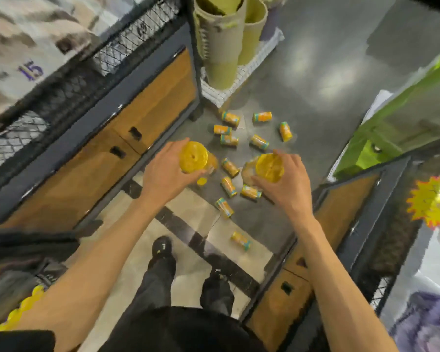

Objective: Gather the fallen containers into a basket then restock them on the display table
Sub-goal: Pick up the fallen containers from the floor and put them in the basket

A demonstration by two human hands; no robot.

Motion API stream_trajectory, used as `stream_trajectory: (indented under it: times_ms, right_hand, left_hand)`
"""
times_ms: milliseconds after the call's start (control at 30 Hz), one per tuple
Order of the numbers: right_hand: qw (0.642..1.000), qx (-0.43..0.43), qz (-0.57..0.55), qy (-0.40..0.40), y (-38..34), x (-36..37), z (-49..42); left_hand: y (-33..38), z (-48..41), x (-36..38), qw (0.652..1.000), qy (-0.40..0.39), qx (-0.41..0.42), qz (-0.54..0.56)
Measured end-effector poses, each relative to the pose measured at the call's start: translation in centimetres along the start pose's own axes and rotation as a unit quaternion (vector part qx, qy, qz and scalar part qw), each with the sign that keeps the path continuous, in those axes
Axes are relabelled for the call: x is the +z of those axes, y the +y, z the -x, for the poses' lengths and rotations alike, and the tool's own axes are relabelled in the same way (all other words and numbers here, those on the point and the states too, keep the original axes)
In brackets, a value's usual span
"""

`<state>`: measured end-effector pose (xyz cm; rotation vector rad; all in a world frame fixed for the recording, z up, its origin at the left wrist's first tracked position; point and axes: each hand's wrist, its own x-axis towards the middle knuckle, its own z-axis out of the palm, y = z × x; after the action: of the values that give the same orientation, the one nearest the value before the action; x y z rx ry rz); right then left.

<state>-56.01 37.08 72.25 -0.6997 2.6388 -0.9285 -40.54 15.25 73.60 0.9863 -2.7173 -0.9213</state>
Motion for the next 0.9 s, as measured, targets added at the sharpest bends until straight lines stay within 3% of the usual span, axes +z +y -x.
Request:
stream_trajectory:
  times_ms: [233, 533, 900]
  right_hand:
    - [0.983, -0.152, -0.003, -0.101, -9.9, 1.0, 3.3]
    - [0.922, -0.332, 0.055, -0.189, -25.6, 7.5, 13.6]
    - [0.839, -0.438, 0.050, -0.319, -38.5, 19.4, 31.7]
  left_hand:
    - [-4.9, 10.6, -10.1, 0.986, 0.133, -0.098, 0.010]
    - [-15.7, 28.7, -18.1, 0.941, 0.263, -0.213, 0.016]
    - [-27.4, 52.8, -22.1, 0.861, 0.363, -0.356, 0.031]
